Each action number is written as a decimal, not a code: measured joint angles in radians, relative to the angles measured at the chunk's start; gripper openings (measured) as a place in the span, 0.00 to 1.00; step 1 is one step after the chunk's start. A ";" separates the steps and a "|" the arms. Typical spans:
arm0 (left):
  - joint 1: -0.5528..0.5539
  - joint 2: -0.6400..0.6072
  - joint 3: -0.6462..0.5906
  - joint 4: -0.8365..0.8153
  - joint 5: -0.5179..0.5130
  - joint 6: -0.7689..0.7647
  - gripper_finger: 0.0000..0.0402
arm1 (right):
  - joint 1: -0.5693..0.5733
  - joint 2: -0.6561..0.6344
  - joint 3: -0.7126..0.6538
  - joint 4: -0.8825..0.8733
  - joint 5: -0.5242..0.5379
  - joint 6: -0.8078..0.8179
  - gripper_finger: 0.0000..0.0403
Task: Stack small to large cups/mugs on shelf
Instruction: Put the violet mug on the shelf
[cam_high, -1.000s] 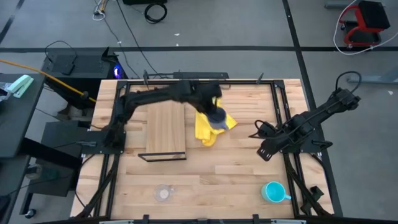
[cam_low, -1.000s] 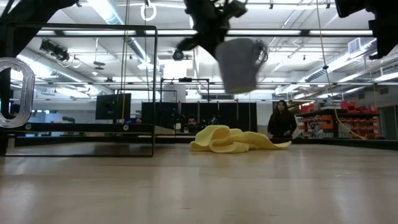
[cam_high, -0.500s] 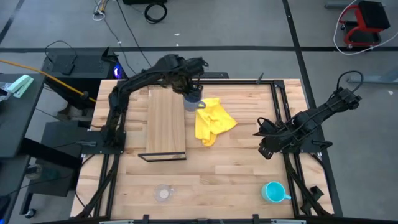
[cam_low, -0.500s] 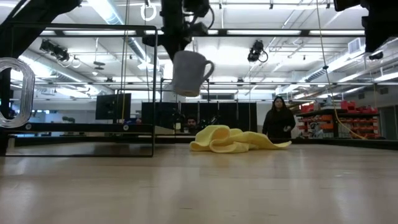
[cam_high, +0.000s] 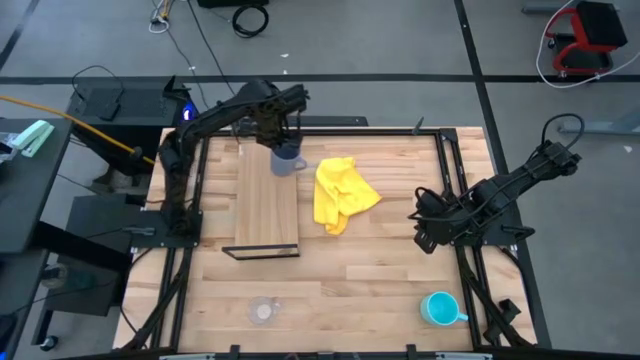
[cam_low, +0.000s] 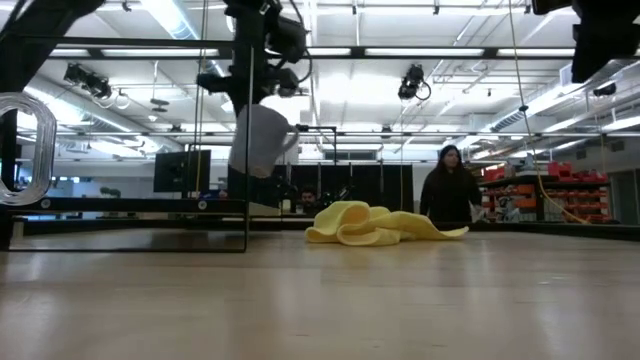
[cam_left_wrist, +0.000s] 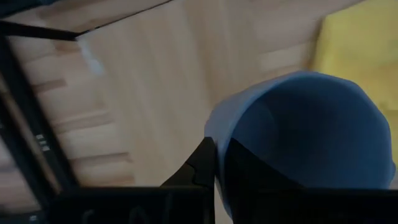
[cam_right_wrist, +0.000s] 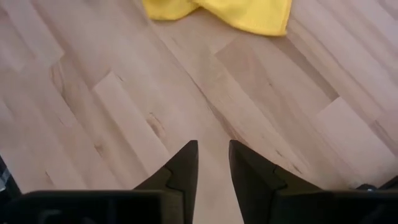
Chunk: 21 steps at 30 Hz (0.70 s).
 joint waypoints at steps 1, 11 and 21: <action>0.006 -0.019 -0.021 0.000 -0.016 0.004 0.06 | 0.000 0.000 0.000 0.000 0.009 -0.005 0.24; 0.041 -0.212 -0.325 0.248 -0.109 0.015 0.06 | 0.000 0.000 0.000 0.002 0.120 -0.009 0.22; 0.068 -0.320 -0.579 0.437 -0.090 0.007 0.06 | 0.000 0.000 0.000 0.016 0.123 -0.005 0.22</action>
